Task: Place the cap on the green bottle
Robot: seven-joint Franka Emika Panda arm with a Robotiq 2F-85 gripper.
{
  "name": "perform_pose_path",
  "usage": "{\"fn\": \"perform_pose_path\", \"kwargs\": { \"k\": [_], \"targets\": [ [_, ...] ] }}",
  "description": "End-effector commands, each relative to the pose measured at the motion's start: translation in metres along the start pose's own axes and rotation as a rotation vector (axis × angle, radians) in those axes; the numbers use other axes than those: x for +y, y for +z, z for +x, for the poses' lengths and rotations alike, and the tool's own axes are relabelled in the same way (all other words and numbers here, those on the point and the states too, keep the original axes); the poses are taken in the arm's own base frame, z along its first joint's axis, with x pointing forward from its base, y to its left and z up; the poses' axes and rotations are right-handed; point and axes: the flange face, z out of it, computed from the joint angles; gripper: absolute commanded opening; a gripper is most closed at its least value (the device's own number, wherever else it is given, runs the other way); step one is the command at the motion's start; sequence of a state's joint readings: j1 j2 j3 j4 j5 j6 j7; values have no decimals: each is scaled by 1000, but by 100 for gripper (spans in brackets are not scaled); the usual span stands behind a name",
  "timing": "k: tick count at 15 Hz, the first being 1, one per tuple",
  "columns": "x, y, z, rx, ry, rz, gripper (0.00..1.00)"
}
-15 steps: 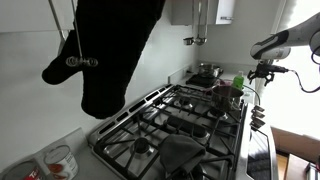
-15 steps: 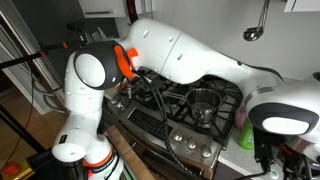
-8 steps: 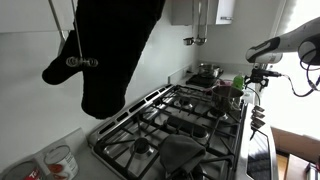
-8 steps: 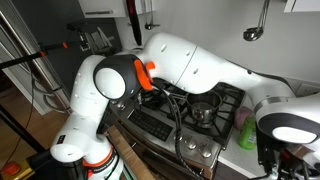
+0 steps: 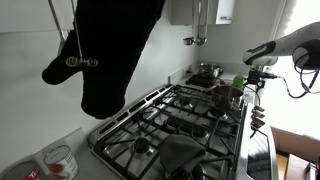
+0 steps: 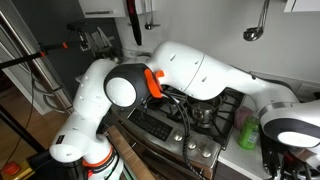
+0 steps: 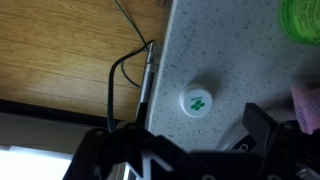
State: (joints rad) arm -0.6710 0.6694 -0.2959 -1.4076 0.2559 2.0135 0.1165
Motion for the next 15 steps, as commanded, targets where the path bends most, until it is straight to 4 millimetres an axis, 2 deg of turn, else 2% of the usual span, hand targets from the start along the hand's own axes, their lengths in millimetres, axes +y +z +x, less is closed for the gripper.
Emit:
{"fn": "perform_pose_path", "kwargs": {
  "k": [1, 5, 6, 7, 9, 13, 15],
  "targets": [
    [1, 10, 7, -42, -2, 19, 92],
    [1, 16, 7, -68, -5, 19, 80],
    [1, 17, 7, -74, -4, 19, 65],
    [1, 16, 8, -76, -5, 22, 55],
    [3, 12, 8, -87, -6, 25, 37],
    [7, -1, 10, -75, -1, 18, 8],
    [8, -20, 11, -45, -4, 16, 8]
  ]
}}
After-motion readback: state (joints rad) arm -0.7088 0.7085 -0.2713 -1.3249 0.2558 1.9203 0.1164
